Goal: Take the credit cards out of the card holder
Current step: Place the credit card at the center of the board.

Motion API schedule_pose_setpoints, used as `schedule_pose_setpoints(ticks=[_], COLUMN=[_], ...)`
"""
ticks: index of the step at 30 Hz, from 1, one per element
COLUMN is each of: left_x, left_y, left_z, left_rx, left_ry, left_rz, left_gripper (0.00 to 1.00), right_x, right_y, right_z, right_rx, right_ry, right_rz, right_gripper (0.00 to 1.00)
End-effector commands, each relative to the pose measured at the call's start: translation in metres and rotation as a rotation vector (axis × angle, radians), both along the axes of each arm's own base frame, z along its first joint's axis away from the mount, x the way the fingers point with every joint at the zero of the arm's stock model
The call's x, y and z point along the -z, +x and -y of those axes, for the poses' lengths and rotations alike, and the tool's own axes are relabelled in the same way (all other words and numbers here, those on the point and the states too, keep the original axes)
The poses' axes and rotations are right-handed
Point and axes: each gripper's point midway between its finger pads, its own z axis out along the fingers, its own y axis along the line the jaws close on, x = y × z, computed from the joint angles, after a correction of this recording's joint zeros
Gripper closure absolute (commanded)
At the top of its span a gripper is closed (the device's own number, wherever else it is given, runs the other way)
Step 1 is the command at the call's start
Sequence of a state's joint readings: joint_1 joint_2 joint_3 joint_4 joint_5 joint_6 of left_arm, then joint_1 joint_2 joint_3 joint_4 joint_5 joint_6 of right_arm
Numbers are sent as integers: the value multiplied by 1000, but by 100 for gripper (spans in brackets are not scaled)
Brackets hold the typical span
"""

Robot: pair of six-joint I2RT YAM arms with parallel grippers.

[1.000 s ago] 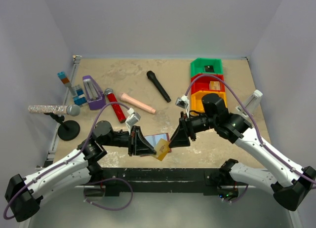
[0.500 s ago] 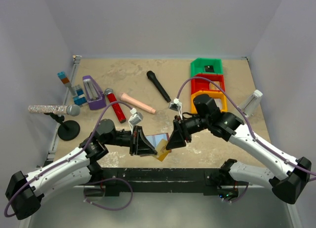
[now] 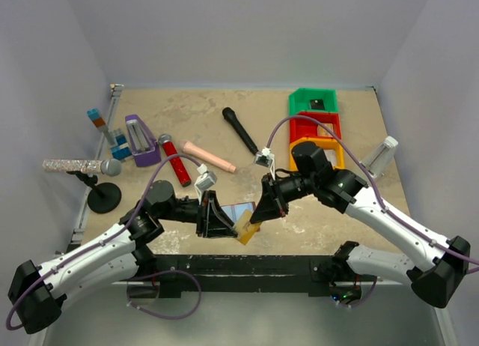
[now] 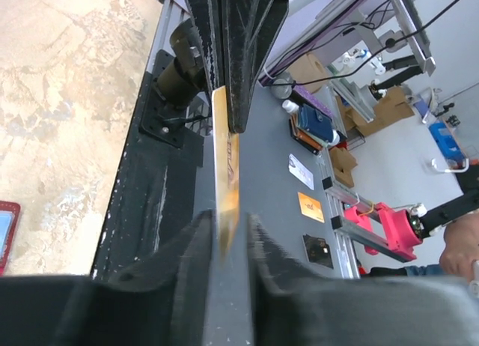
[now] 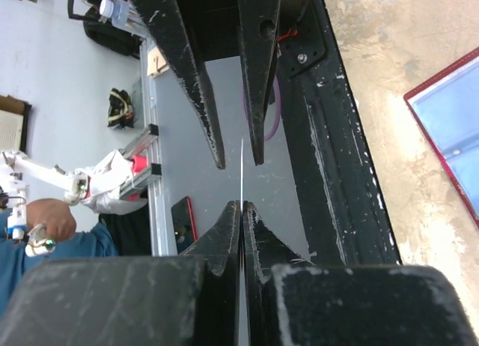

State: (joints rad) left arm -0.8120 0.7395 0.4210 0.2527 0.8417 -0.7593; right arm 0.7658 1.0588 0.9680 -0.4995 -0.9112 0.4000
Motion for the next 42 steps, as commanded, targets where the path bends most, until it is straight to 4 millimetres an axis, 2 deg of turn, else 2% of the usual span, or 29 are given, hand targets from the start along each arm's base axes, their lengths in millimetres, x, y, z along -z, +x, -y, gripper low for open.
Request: schedule_pose_setpoints(ticks=[1, 3, 7, 8, 12, 15, 18, 25, 28, 34, 39, 42], left_x=[-16, -13, -4, -5, -1, 8, 17, 34, 38, 38, 41, 43], left_y=[7, 22, 60, 71, 86, 92, 94, 97, 98, 99, 99, 99], left_z=[-3, -8, -36, -45, -69, -81, -85, -79, -78, -78, -78, -78], left_rx=[-53, -172, -479, -575, -745, -821, -850, -852, -854, -853, -851, -852], left_ry=[-13, 16, 66, 58, 54, 86, 98, 98, 104, 113, 121, 127], left_rz=[73, 99, 113, 120, 104, 74, 46, -5, -11, -5, -2, 0], left_gripper=[59, 46, 40, 39, 39, 39, 40, 40, 40, 40, 40, 40], right_x=[-14, -8, 15, 28, 66, 96, 118, 147, 153, 156, 156, 164], right_y=[15, 29, 73, 86, 129, 151, 168, 204, 219, 245, 262, 267], right_z=[3, 11, 38, 48, 86, 114, 129, 123, 117, 111, 95, 90], right_rx=[75, 172, 457, 548, 849, 1043, 1153, 1231, 1251, 1289, 1259, 1256], right_ry=[37, 17, -29, -57, -162, -261, -318, -357, -369, -360, -299, -300], right_rz=[67, 76, 42, 18, -27, -53, -78, -146, -186, -197, -209, -232], right_gripper=[100, 100, 100, 100, 100, 100, 100, 100, 100, 100, 100, 100])
